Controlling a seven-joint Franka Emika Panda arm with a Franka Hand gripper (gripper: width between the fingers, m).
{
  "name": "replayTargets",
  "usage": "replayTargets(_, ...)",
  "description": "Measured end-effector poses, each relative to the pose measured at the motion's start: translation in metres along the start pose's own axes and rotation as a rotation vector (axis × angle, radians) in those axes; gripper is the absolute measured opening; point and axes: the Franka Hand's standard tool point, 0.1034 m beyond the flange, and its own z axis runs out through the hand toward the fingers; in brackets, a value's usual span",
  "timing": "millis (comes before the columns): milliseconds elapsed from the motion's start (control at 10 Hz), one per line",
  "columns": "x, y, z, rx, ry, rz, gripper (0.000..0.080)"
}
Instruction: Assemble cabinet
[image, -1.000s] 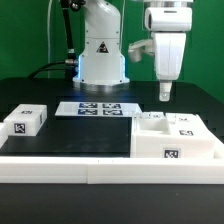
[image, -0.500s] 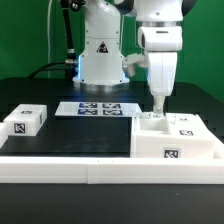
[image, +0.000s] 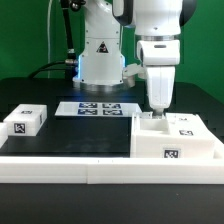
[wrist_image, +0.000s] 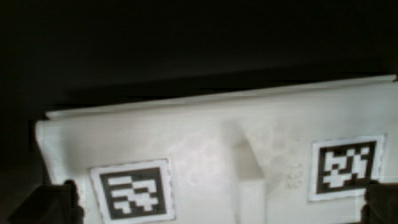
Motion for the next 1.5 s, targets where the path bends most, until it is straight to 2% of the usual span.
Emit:
replayTargets(100, -0.001, -0.002, 0.004, 0.009, 0.000, 0.002, 0.0752)
replayTargets(200, -0.001, -0.004, 0.006, 0.014, 0.000, 0.003, 0.0575)
replayTargets(300, -0.001, -0.004, 0.006, 0.015, 0.000, 0.003, 0.0575)
replayTargets(400, -0.001, -0.004, 0.007, 0.016, 0.000, 0.003, 0.0373)
replayTargets(500, -0.001, -0.004, 0.007, 0.016, 0.000, 0.003, 0.0237)
replayTargets(600, -0.001, -0.004, 0.007, 0.016, 0.000, 0.003, 0.0237)
replayTargets(700, -0.001, -0.004, 0.006, 0.015, 0.000, 0.003, 0.0071)
replayTargets(1200, -0.001, -0.004, 0.005, 0.015, -0.001, 0.005, 0.0068)
replayTargets(1300, -0.005, -0.005, -0.003, 0.029, -0.019, 0.019, 0.0068)
replayTargets(1500, -0.011, -0.002, -0.031, 0.035, -0.056, 0.032, 0.0068)
